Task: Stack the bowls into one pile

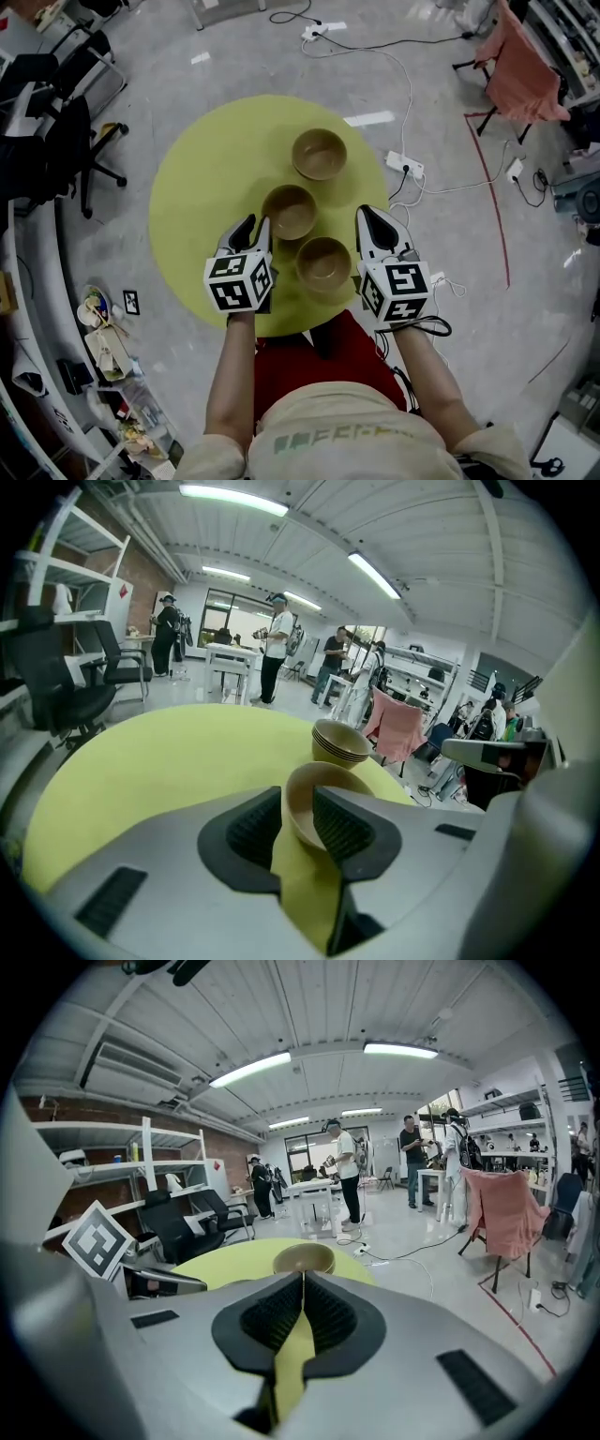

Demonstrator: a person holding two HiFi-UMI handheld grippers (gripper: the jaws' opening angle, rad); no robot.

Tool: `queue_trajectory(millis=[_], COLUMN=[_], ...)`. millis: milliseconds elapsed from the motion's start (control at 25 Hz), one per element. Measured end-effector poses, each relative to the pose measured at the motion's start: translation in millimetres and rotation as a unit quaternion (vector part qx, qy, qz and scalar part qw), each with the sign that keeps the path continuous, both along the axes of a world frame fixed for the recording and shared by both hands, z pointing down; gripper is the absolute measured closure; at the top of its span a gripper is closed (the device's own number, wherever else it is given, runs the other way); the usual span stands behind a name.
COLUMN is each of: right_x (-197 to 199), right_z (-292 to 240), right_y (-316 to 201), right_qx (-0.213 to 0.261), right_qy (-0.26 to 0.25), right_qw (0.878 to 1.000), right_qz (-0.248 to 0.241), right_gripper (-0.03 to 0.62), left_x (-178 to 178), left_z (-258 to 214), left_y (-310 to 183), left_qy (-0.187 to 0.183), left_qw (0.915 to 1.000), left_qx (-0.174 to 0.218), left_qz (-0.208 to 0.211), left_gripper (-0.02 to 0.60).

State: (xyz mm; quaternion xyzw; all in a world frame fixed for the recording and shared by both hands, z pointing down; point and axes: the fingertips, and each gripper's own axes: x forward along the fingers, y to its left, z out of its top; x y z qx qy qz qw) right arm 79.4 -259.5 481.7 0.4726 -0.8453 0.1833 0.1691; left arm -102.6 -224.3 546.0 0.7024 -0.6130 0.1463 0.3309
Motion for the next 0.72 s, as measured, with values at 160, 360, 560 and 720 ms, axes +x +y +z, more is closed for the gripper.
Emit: queue_trajectory(millis=[160, 360, 560, 720], right_x=[-6.8, -11.4, -15.6, -15.6], right_z=[10.4, 19.9, 30.1, 36.1], right_y=[-1.7, -5.9, -6.4, -6.4], right_qx=[-0.011, -0.02, -0.031, -0.038], right_qy=[0.0, 0.002, 0.006, 0.01], right_qw=[1.0, 1.0, 0.999, 0.999], right_qz=[-0.008, -0.018, -0.022, -0.023], right_gripper=[0.557, 0.557, 0.557, 0.557], left_x=[-0.9, 1.9, 0.2, 0.6], left_z=[14.1, 30.5, 38.1, 44.8], left_y=[-3.1, -7.0, -11.7, -14.9], left_qy=[0.011, 0.023, 0.028, 0.035], left_qw=[0.9997, 0.9988, 0.9981, 0.9972], left_qx=[-0.019, -0.042, -0.052, -0.063], left_qz=[-0.006, -0.011, -0.019, -0.023], left_gripper=[0.479, 0.479, 0.479, 0.479])
